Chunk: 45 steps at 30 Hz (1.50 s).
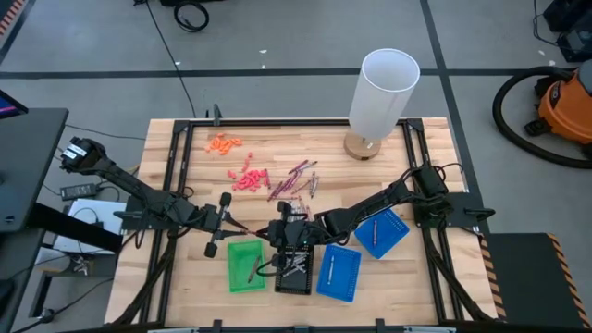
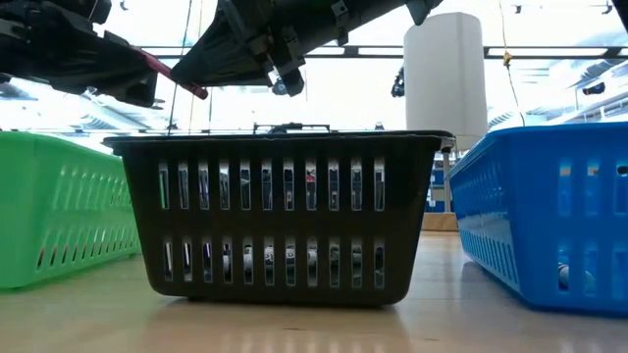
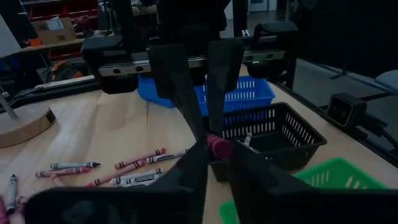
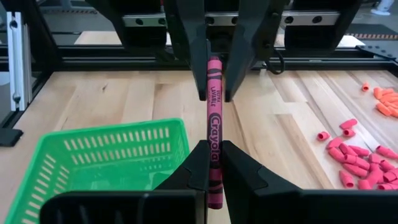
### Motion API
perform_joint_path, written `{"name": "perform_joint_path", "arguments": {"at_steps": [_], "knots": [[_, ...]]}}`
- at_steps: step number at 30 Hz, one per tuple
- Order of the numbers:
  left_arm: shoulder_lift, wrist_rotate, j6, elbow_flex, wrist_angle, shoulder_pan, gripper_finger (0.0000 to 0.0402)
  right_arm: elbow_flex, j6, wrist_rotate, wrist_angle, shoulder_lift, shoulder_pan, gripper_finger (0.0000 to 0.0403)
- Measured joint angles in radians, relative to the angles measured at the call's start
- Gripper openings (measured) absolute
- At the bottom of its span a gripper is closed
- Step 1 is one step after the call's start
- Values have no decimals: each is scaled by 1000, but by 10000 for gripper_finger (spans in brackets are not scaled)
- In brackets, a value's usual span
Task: Sort crayons
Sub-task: Put the red crayon into the green basket
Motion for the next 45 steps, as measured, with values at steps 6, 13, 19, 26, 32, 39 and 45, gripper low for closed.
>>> {"name": "perform_joint_path", "arguments": {"at_steps": [6,13,19,26,32,39,45], "knots": [[0,-3,1,0,0,0,28,0,14,0,-1,0,0,38],[0,-3,1,0,0,0,35,0,13,-1,0,0,0,57],[0,-1,1,0,-4,0,35,0,13,-1,0,0,0,86],[0,0,0,0,-18,0,36,0,15,-5,-1,-1,0,132],[0,23,0,0,-26,-1,36,-1,-9,-3,-30,-24,0,143],[0,191,-23,0,-58,-1,36,-2,-10,7,-149,-58,3,142],[8,295,-102,0,-102,-1,36,-2,-18,29,-190,-70,4,142]]}}
